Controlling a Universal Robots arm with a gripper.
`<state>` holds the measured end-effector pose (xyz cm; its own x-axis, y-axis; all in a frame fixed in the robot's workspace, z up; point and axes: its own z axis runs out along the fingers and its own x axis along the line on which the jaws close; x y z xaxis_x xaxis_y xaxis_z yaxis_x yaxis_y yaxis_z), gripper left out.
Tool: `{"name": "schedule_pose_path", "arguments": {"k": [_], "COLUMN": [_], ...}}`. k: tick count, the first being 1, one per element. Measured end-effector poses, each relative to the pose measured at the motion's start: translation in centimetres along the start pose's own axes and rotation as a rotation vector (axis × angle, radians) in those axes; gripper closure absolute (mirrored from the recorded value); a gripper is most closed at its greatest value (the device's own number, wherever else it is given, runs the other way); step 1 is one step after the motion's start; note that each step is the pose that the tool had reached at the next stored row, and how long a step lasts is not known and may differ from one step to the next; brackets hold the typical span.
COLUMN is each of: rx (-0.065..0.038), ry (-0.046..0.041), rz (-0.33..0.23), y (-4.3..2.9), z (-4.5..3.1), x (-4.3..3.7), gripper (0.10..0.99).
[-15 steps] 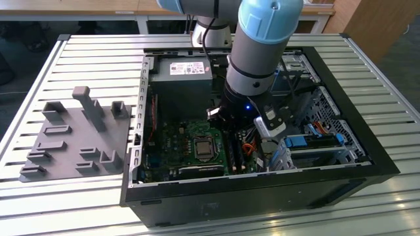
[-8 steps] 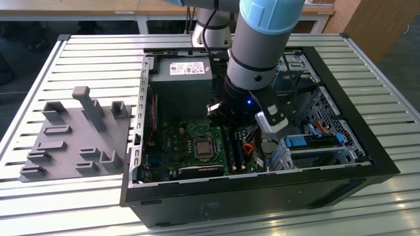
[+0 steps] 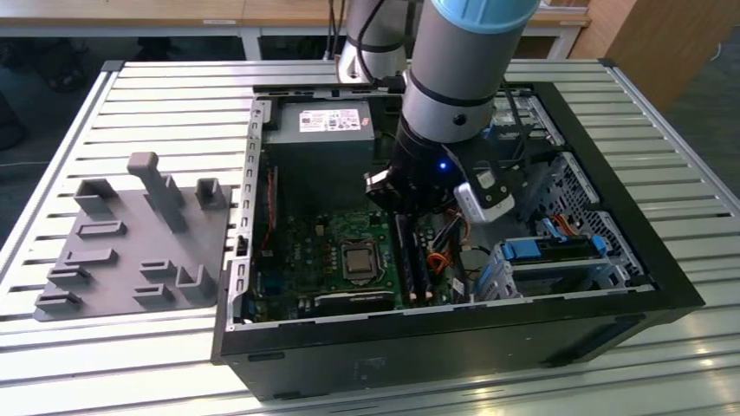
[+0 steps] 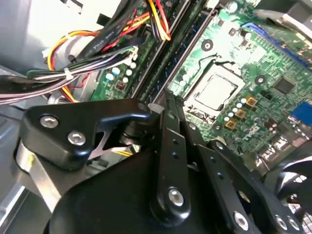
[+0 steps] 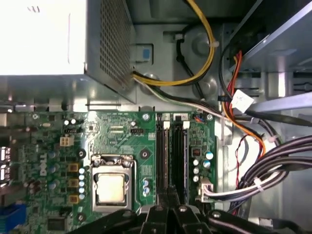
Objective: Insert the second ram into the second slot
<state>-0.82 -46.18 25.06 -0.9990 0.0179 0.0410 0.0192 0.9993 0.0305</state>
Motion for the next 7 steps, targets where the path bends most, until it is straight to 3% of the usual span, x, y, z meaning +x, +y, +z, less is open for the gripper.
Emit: {"name": "schedule_pose_path", "arguments": {"k": [7], "rx": [0.0], "ry": [0.0], "rz": [0.0], "y": [0.0], "z": [-0.03], "x": [0.0], "gripper": [0.961]}}
